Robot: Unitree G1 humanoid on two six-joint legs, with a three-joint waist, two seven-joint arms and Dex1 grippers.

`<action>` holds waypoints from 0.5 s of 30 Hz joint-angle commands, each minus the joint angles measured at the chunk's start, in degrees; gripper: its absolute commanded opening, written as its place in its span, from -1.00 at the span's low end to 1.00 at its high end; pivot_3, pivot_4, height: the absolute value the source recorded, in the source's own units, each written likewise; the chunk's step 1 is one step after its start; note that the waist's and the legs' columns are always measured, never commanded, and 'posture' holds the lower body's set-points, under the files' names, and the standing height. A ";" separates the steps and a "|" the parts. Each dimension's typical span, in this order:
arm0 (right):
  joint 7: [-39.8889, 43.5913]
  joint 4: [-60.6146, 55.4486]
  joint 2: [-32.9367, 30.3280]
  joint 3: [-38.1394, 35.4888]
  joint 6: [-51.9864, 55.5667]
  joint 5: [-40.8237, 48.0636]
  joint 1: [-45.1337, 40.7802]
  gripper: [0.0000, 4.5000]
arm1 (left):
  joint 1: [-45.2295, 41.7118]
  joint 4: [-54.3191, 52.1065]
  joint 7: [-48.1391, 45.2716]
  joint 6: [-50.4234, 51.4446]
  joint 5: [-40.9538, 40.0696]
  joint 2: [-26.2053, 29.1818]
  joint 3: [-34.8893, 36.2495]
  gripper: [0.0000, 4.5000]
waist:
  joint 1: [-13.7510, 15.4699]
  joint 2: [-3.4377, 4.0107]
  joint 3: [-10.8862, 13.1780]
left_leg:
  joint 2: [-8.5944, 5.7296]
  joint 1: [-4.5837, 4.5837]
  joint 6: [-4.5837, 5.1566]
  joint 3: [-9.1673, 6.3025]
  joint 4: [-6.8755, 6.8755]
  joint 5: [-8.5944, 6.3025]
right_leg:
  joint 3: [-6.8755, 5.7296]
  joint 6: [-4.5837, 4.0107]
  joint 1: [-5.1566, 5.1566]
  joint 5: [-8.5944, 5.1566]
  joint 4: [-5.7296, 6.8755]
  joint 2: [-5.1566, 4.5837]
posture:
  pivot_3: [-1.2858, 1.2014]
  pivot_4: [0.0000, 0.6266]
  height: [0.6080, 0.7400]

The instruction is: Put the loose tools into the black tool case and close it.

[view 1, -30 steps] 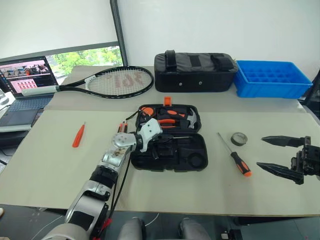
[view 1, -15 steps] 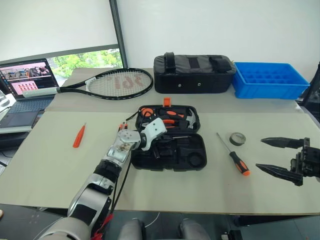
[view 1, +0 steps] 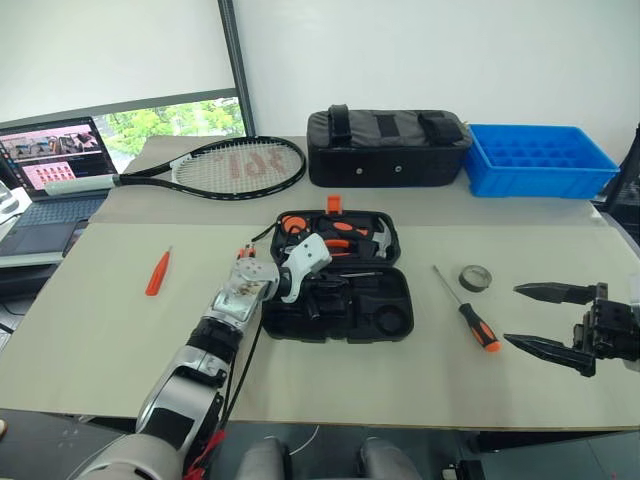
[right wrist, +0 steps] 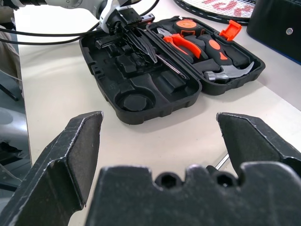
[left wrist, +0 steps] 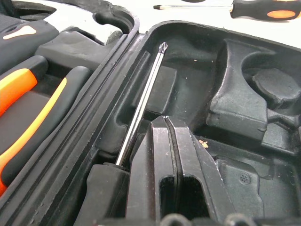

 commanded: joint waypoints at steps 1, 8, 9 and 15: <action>-0.27 -1.19 0.29 -0.85 -1.17 0.57 0.18 1.00 | 1.18 1.90 -1.23 -1.45 0.15 0.77 -0.33 -0.99 | -0.04 0.00 0.00 | 0.00 0.00 0.00 0.00 0.00 0.00 | 0.00 0.00 0.00 0.00 0.00 0.00 | 0.03 -0.52 0.51; -0.69 -1.93 0.75 -0.86 -0.95 0.86 0.29 1.00 | 0.38 -2.55 -3.20 -6.67 -9.13 -1.53 7.58 -0.99 | 0.04 0.00 0.02 | 0.00 -0.41 0.00 -0.05 0.01 0.00 | -0.02 -0.04 -0.31 0.03 -0.02 0.01 | 0.03 -0.52 0.51; -0.81 -2.09 0.81 -0.80 -0.87 0.90 0.24 1.00 | 0.09 -1.62 -2.60 -7.93 -8.70 -1.19 7.95 -0.99 | 0.06 0.00 0.01 | -0.01 -0.53 0.00 -0.12 0.03 0.00 | -0.03 -0.10 -0.38 0.06 -0.04 0.01 | 0.03 -0.52 0.51; -1.54 -2.97 1.00 -0.57 -0.39 1.05 0.16 1.00 | -1.46 3.68 0.70 -11.71 -5.84 0.14 8.08 -0.99 | 0.05 0.00 0.02 | -0.11 -0.61 0.01 -0.28 0.00 0.00 | -0.01 -0.25 -0.39 0.14 -0.08 0.03 | 0.03 -0.52 0.51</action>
